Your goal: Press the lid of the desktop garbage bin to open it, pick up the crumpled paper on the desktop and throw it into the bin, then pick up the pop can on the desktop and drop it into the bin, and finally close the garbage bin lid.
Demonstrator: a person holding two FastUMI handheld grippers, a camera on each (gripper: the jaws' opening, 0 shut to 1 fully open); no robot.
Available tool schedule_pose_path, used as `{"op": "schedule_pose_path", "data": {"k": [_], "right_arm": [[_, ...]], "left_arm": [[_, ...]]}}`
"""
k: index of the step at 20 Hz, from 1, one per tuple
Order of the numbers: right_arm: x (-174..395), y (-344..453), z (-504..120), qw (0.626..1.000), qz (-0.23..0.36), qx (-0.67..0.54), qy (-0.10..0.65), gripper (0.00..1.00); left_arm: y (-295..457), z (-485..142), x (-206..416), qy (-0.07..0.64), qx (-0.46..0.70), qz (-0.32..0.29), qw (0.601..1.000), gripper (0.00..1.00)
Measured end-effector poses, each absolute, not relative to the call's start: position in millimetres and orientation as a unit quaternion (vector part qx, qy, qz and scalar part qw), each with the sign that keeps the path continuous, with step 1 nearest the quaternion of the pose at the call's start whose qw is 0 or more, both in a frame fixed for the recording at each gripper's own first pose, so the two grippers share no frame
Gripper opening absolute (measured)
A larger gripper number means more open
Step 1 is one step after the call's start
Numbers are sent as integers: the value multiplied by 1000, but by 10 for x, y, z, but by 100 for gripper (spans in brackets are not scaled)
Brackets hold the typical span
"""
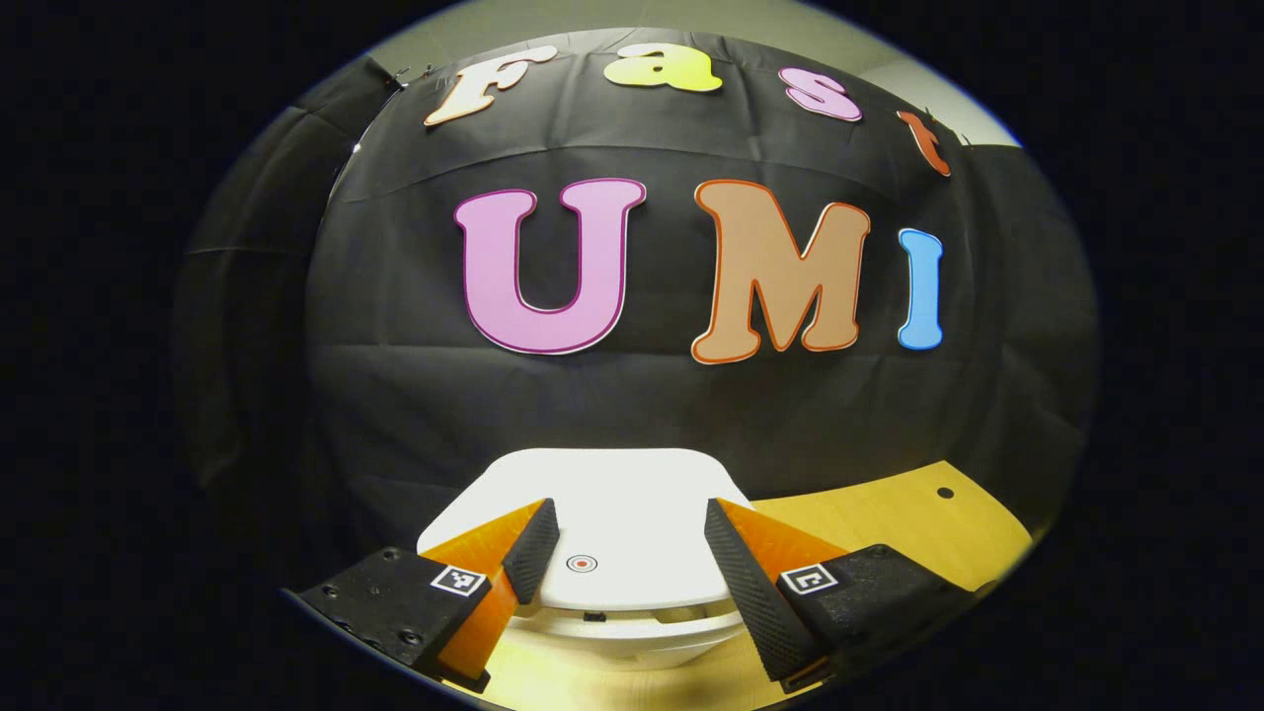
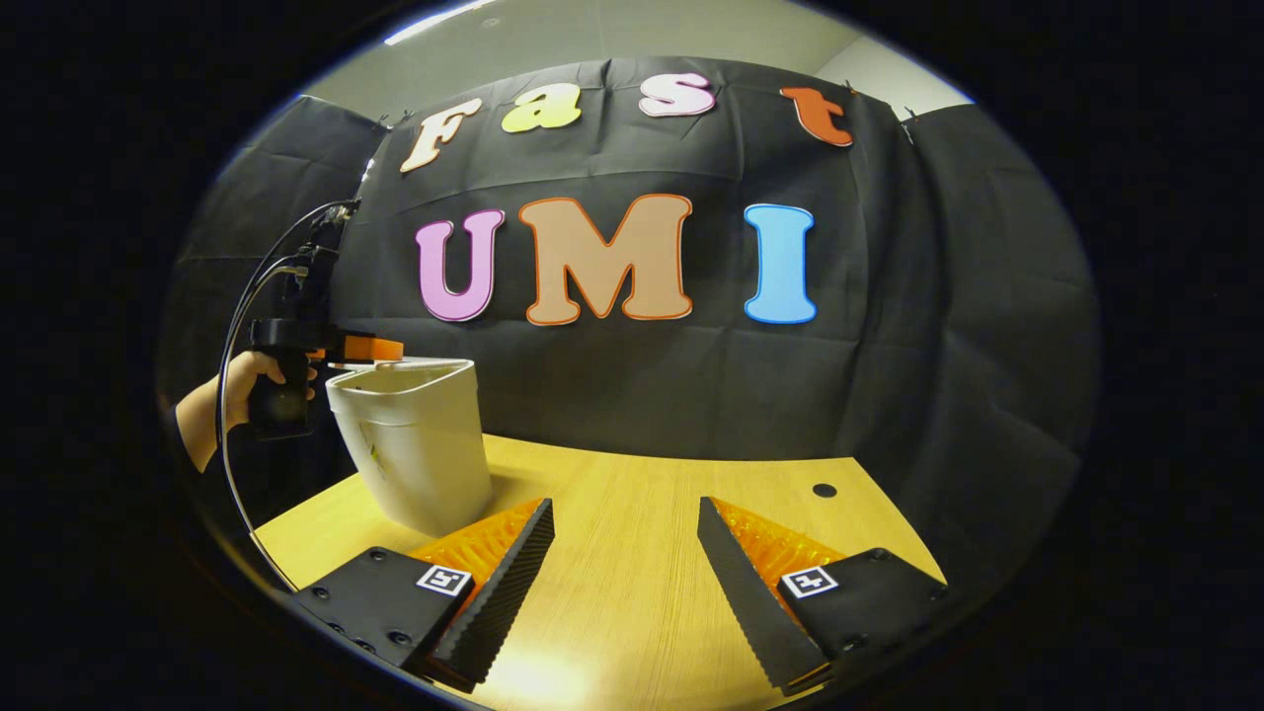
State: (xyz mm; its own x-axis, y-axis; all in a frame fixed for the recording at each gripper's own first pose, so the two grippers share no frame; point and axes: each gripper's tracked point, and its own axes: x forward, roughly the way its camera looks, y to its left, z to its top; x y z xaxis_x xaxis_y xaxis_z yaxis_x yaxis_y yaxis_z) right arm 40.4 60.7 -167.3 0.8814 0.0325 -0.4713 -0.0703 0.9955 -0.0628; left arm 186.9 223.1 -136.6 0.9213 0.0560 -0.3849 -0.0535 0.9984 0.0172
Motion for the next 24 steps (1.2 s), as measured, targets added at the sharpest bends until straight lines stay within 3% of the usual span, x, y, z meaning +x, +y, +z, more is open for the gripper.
{"op": "schedule_pose_path", "data": {"k": [2,7,10,17,21,24], "right_arm": [[425,645,-1742,967,33,-42,249,98],[459,829,-1886,961,56,-41,266,98],[515,869,-1785,964,65,-43,254,98],[640,694,-1416,976,46,-23,213,98],[632,554,-1227,981,37,-18,190,94],[628,463,-1073,984,34,-7,175,98]], "left_arm": [[2227,-1548,1796,221,9,27,975,93],[2241,-1583,1772,194,-4,27,981,95],[2189,-1466,1803,138,-1,4,990,97],[2229,-1360,1840,145,-38,25,988,91],[2078,-866,1849,82,-12,26,996,93],[1813,-576,1786,60,17,11,998,92]]}}
